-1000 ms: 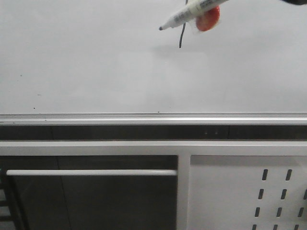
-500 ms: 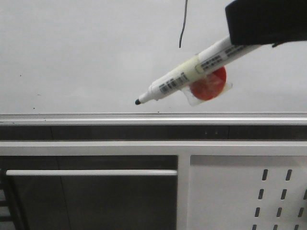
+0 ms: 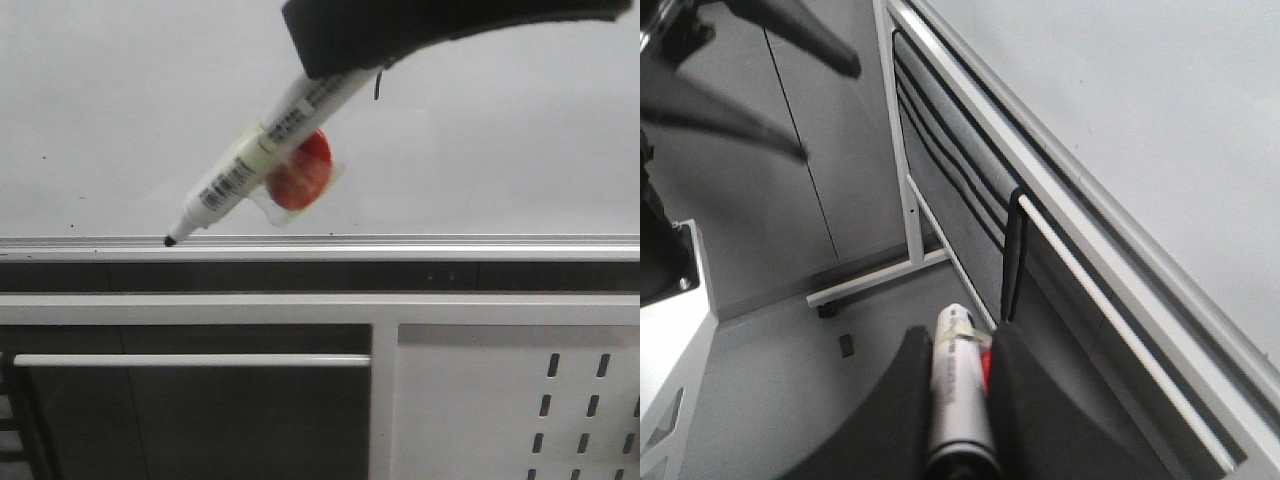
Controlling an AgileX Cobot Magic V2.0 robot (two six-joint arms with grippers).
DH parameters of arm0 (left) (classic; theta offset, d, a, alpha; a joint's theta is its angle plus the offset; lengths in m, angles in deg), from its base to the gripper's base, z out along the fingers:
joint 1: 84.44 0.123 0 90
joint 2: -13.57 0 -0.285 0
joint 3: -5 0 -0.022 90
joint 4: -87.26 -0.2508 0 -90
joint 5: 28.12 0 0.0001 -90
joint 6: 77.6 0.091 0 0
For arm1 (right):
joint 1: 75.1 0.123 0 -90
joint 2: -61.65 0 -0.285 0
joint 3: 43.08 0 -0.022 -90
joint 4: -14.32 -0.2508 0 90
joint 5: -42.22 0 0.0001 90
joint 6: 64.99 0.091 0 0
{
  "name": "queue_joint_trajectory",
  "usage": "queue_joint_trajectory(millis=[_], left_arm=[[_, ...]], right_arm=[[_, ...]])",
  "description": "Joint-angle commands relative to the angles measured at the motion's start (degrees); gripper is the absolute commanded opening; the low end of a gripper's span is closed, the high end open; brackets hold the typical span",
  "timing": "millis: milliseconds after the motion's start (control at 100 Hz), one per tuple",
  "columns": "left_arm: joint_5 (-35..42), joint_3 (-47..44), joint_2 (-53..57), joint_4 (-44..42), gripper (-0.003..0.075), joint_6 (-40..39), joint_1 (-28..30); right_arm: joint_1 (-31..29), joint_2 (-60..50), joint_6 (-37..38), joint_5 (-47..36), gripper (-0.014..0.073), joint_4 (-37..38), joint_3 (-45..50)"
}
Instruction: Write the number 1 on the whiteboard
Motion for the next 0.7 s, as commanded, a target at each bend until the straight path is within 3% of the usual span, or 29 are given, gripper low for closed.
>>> queue_joint_trajectory(millis=[0, 410, 690], left_arm=[[1.0, 2.6, -0.8, -0.1, 0.0373, 3.0, -1.3], [2.6, 2.7, -7.6, -2.6, 0.0373, 4.4, -3.3], [14.2, 2.7, -15.0, -2.7, 0.0373, 4.4, -3.3]], right_arm=[[0.1, 0.8, -0.3, -2.1, -0.0078, -0.6, -4.2], [0.1, 3.7, -0.3, 2.3, -0.0078, -0.6, -7.9], [-6.7, 3.7, 0.5, 8.3, -0.0078, -0.6, -7.8]])
